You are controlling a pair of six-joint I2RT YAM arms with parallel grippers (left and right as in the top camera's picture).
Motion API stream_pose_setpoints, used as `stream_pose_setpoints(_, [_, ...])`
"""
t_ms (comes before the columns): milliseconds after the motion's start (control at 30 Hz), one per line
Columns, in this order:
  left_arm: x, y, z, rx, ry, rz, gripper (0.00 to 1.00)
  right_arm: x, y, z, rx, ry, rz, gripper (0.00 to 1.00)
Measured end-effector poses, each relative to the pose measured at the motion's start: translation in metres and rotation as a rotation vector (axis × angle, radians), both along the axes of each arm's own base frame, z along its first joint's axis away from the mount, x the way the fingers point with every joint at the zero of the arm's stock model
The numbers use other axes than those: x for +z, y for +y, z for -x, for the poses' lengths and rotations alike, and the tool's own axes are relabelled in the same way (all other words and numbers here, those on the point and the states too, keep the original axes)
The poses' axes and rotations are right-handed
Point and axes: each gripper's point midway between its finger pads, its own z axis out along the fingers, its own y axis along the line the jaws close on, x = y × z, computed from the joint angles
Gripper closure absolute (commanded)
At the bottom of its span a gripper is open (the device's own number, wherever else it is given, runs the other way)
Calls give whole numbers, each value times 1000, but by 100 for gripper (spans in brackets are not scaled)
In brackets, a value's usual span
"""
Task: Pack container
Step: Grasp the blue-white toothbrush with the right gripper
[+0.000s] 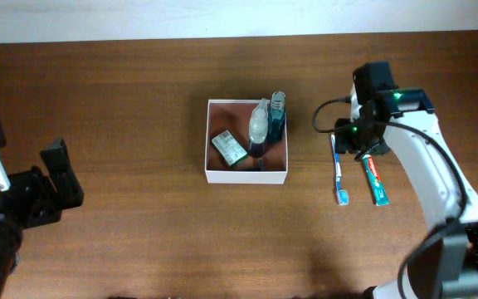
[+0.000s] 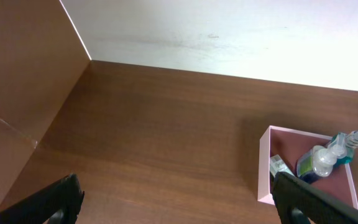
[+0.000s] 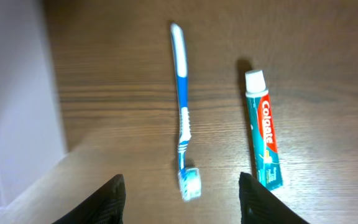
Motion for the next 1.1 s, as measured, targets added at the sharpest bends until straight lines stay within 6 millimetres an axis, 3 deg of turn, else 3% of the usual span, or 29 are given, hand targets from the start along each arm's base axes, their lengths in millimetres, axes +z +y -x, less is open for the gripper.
stream_pose_setpoints(100, [0,0,0,0,0,0,0,-35,0,7,-13,91,-6,48])
stream_pose_setpoints(200, [0,0,0,0,0,0,1,-68,1,12,-16,175,-4,56])
stream_pose_setpoints(467, [0,0,0,0,0,0,1,-115,1,19,-22,292,1,80])
stream_pose_setpoints(567, [0,0,0,0,0,0,1,-118,0,19,-26,299,5,96])
stream_pose_setpoints(867, [0,0,0,0,0,0,1,-117,1,19,-10,302,-16,96])
stream_pose_setpoints(1000, [0,0,0,0,0,0,1,-114,5,29,-6,343,-82,96])
stream_pose_setpoints(1100, [0,0,0,0,0,0,1,-99,11,30,21,320,-208,96])
